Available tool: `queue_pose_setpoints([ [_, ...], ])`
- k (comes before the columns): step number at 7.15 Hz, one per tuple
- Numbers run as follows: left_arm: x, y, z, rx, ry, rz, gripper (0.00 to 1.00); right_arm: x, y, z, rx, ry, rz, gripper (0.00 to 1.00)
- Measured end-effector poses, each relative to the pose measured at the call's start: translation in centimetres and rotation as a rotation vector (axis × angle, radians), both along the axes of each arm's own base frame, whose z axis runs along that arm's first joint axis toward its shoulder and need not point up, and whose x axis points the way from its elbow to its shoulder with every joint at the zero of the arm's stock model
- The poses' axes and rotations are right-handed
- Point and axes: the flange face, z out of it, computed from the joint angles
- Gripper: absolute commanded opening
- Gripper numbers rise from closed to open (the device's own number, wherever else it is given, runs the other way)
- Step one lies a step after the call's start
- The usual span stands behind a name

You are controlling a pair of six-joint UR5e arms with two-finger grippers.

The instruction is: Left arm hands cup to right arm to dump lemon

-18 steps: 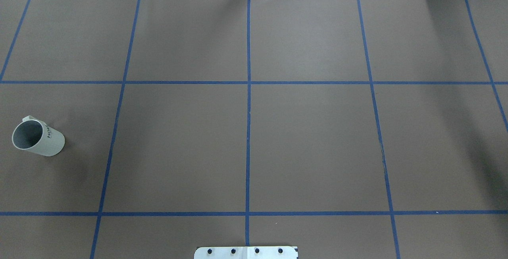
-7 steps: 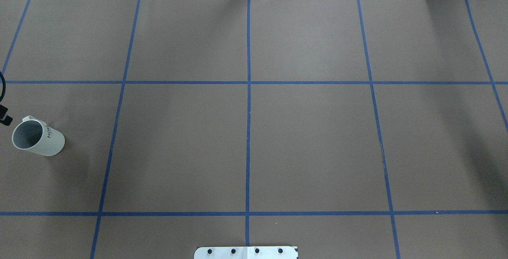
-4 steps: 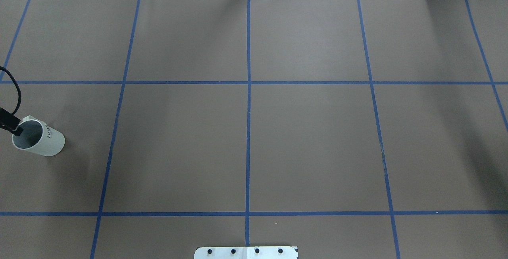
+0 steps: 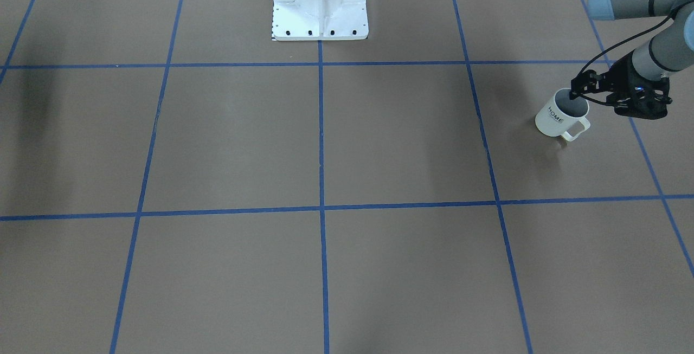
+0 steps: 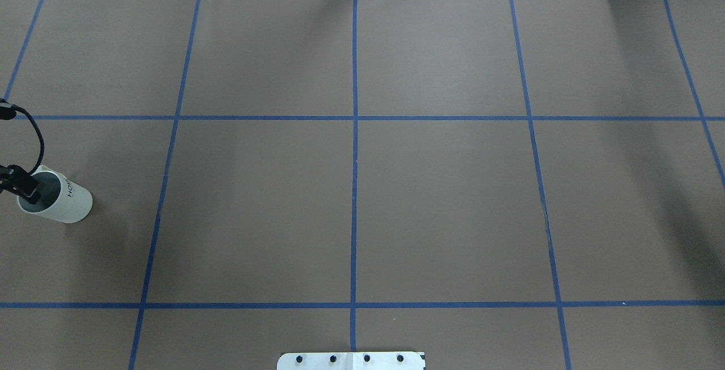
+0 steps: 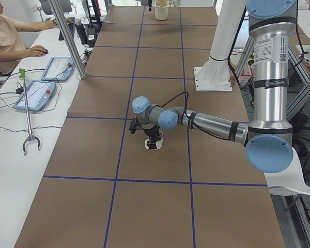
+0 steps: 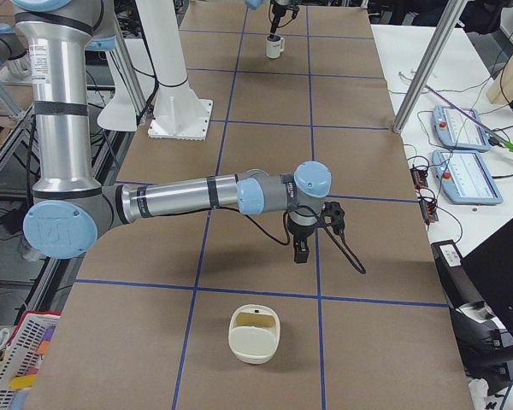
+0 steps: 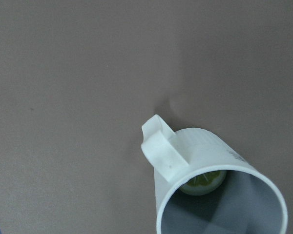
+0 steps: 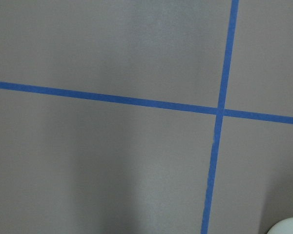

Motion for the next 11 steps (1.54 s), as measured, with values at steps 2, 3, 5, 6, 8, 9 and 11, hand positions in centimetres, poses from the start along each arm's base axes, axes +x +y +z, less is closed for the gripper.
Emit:
queue_pose_setpoints([
  [2, 0.6, -0.5, 0.3, -0.004, -0.002, 0.004, 0.03, 0.0, 0.0, 0.0, -0.001, 0.0, 0.0, 1.0],
  [3, 0.7, -0.7, 0.2, -0.004, -0.002, 0.005, 0.0, 0.0, 0.0, 0.0, -0.001, 0.0, 0.0, 1.0],
  [5, 1.0, -1.1, -0.3, 0.001, 0.002, 0.004, 0.0, 0.0, 0.3, 0.3, -0.008, -0.004, -0.002, 1.0],
  [6, 1.2, -1.3, -0.9, 0.004, 0.01, 0.004, 0.0, 0.0, 0.8, 0.6, -0.019, -0.015, -0.001, 1.0],
  [8, 1.4, -1.6, -5.0, -0.003, 0.033, 0.007, 0.0, -0.2, 0.9, 0.1, -0.006, -0.048, -0.005, 1.0],
  [9, 1.9, -2.3, -9.0, -0.021, 0.036, -0.004, 0.0, -0.7, 0.8, -0.5, 0.025, -0.08, -0.015, 1.0],
  [11, 3.8, -4.7, -19.0, -0.106, 0.034, -0.121, 0.0, -4.7, 0.5, -2.7, 0.09, -0.151, -0.038, 1.0],
])
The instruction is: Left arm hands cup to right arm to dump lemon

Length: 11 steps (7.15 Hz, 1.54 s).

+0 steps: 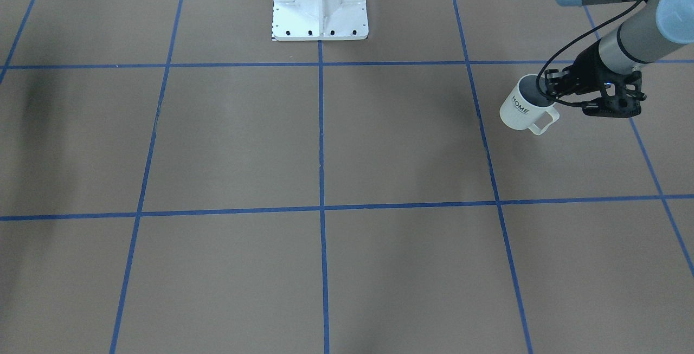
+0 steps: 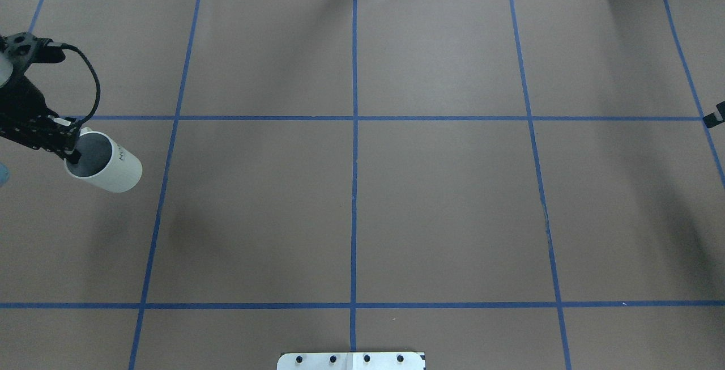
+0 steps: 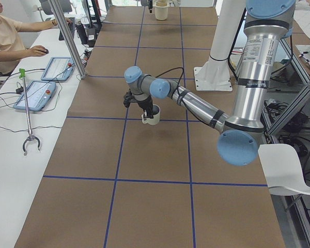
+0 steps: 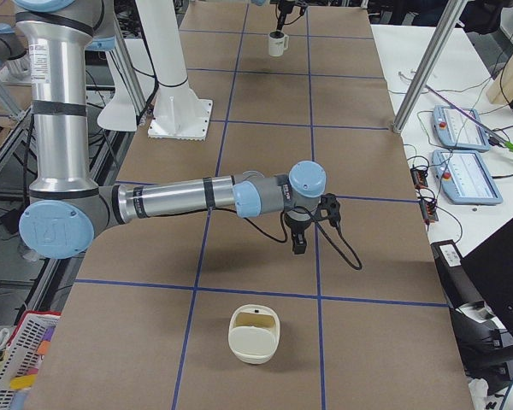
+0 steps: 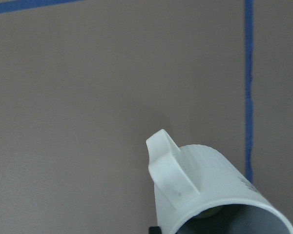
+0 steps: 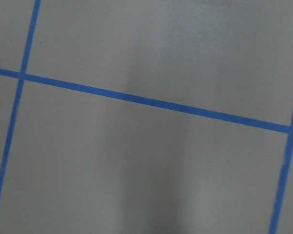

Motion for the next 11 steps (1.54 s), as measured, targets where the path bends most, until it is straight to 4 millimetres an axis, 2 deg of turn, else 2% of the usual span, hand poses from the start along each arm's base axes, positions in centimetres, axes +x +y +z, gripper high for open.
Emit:
queue_pose_setpoints([
  [1, 1.8, -0.5, -4.1, -0.029, 0.011, -0.043, 0.0, -3.1, -0.1, -1.5, 0.016, -0.017, 0.025, 0.99],
  [3, 7.8, 0.1, -12.2, -0.094, 0.039, -0.097, 0.0, -10.5, 0.7, -4.4, 0.098, -0.035, 0.147, 0.99],
  [4, 11.2, 0.5, -15.7, -0.128, 0.046, -0.111, 0.0, -13.5, 1.3, -6.0, 0.121, -0.074, 0.212, 0.99],
  [6, 17.4, -0.9, -22.1, -0.19, 0.028, -0.17, 0.0, -18.3, 2.7, -10.6, 0.128, -0.214, 0.277, 0.99],
  [7, 19.3, -1.9, -23.7, -0.212, 0.015, -0.187, 0.0, -20.9, 4.3, -12.9, 0.178, -0.275, 0.281, 0.99],
  [9, 21.7, -3.6, -25.4, -0.261, -0.011, -0.219, 0.0, -28.4, 9.5, -16.9, 0.321, -0.322, 0.336, 0.98],
  [11, 24.0, -5.7, -27.9, -0.343, -0.043, -0.275, 0.0, -34.6, 14.5, -21.5, 0.447, -0.365, 0.449, 0.98],
])
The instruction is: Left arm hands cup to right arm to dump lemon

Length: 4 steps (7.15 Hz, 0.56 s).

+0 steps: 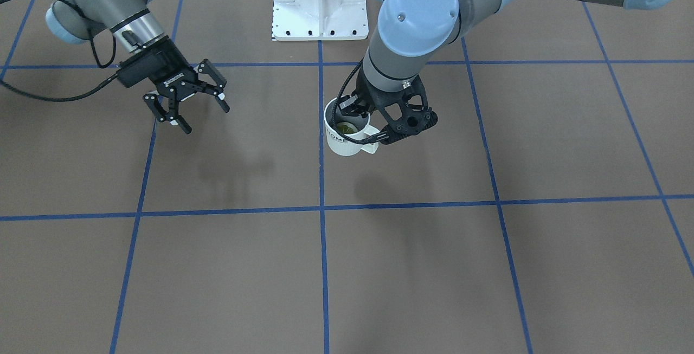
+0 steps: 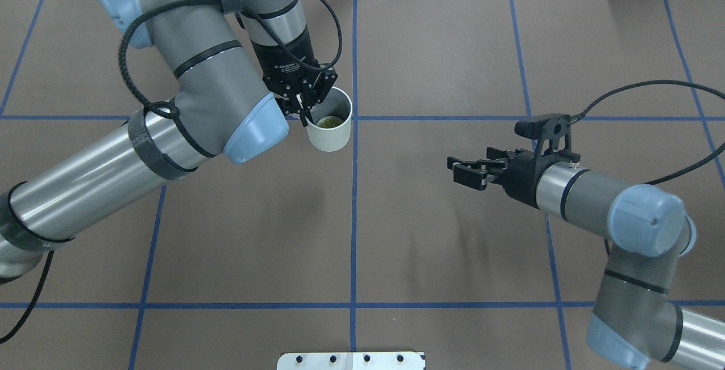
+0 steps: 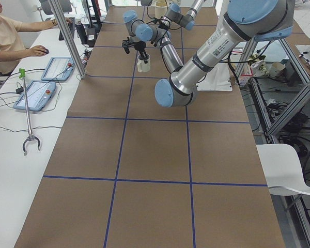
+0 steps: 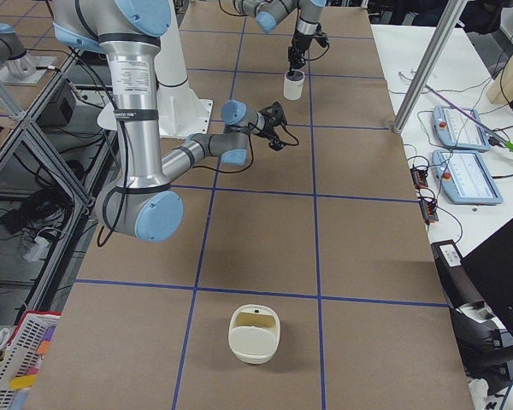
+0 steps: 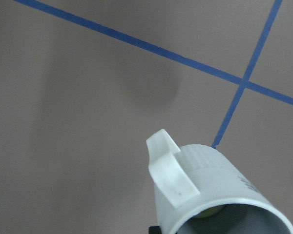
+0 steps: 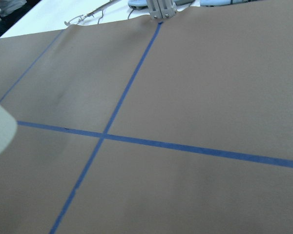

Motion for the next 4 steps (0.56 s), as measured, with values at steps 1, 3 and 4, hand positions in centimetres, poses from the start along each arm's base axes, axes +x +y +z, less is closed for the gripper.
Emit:
queue_pose_setpoints([
  [1, 0.8, -0.8, -1.0, -0.042, -0.014, -0.028, 0.0, -2.4, 1.9, -2.7, 0.053, -0.027, 0.042, 0.98],
  [3, 1.3, -1.2, -1.7, -0.096, -0.029, -0.068, 0.0, -6.8, 6.1, -7.6, 0.172, -0.04, 0.115, 0.97],
  [4, 1.4, -1.3, -1.8, -0.112, -0.033, -0.079, 0.0, -8.1, 7.4, -8.7, 0.213, -0.023, 0.137, 0.97],
])
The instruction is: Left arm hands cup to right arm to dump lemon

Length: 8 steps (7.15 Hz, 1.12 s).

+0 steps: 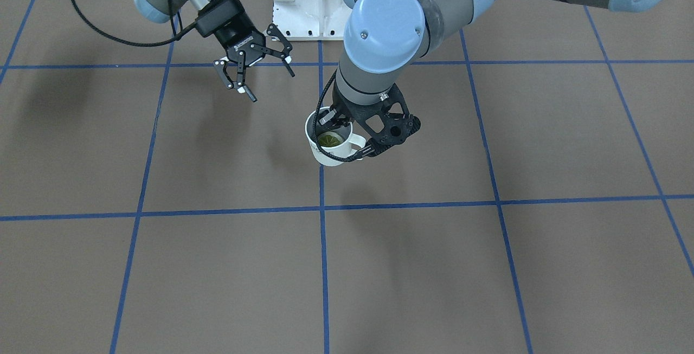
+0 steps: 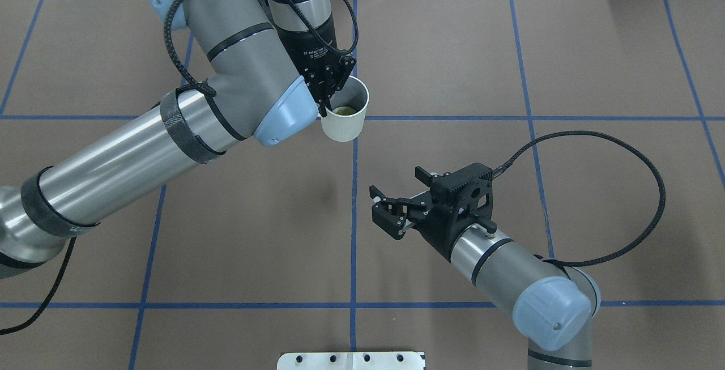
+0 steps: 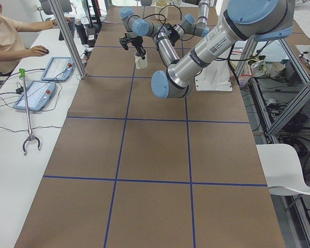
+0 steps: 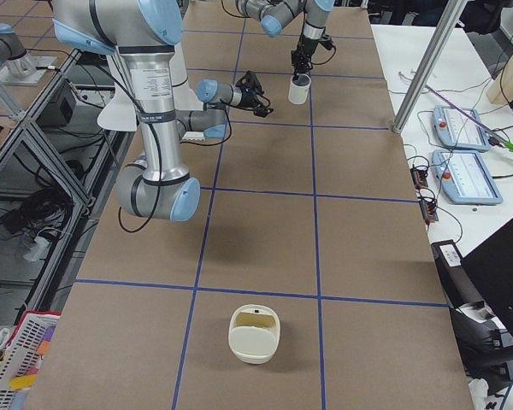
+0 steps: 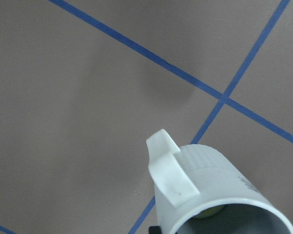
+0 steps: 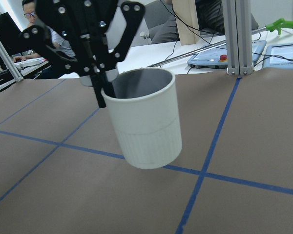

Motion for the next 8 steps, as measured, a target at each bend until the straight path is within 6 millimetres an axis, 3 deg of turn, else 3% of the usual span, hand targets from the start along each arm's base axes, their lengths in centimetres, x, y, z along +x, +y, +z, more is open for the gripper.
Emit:
queue_pose_setpoints([
  [4, -0.1, 0.5, -2.6, -0.043, 0.03, -0.014, 0.0, -1.7, 0.3, -0.9, 0.044, 0.045, 0.126, 0.98],
  [8, 1.0, 1.8, -3.5, -0.046, 0.046, 0.012, 0.0, -2.2, 0.0, -1.5, 0.05, 0.048, 0.211, 0.98],
])
